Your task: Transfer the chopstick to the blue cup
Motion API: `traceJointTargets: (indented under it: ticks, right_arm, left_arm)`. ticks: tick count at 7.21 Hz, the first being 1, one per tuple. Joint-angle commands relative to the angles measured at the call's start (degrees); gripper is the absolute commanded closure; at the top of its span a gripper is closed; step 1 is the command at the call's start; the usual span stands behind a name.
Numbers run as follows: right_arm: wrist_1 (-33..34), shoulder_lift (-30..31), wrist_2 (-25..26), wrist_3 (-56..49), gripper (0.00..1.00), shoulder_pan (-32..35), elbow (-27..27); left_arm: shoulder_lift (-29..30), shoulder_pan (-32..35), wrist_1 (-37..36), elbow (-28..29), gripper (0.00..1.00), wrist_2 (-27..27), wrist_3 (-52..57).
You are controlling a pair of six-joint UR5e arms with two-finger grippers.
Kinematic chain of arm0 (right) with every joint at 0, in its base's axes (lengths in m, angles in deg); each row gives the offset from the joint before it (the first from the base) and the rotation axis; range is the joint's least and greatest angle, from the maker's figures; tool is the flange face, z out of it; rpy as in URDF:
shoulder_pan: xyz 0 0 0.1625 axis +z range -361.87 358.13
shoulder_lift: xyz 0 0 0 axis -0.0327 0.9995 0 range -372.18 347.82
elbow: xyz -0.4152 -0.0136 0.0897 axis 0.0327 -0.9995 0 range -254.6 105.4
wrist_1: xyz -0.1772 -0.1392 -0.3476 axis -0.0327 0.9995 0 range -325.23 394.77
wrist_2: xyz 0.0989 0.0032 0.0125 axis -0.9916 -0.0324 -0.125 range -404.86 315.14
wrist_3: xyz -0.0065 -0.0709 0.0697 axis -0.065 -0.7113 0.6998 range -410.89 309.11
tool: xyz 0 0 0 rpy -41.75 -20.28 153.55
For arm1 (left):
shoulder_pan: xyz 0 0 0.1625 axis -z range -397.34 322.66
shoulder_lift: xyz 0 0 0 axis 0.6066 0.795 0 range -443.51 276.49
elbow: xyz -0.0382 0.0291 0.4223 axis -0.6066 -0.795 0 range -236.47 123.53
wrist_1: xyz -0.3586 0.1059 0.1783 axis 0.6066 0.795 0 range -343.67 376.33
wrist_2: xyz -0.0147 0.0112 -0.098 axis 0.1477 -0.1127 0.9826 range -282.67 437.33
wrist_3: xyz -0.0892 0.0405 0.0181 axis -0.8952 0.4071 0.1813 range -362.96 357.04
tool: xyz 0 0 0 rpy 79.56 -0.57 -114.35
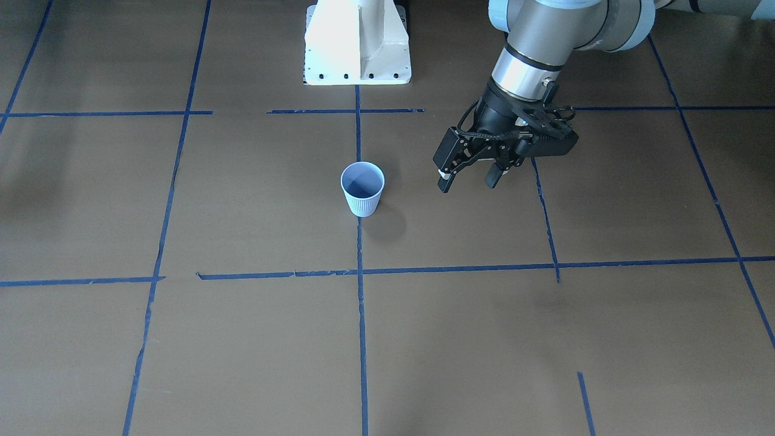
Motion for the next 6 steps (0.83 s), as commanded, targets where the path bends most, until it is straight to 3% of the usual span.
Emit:
traceJointTargets:
  ticks: [1,3,4,6]
  right_arm:
    - [-0.21,-11.43,-8.80,4.42,1.00,-16.05,-0.20]
    - [-0.56,-33.52,-7.95,22.98,1.00,-33.38,-4.38]
    - [-0.56,-40.86,-6.12,29.35,1.00,-39.45,-6.77]
    - [-5.36,-47.57,-3.73,30.73,1.00,-45.65,-12.29]
  left_arm:
    - [-0.09,0.04,0.03,0.21,0.00,0.00,0.08]
    - [-0.09,0.22,0.03,0.30,0.00,0.00,0.25]
    - [-0.44,0.22,0.12,0.48,0.00,0.00,1.21]
    - [-0.53,0.66,0.21,0.22,0.00,-0.08,1.13]
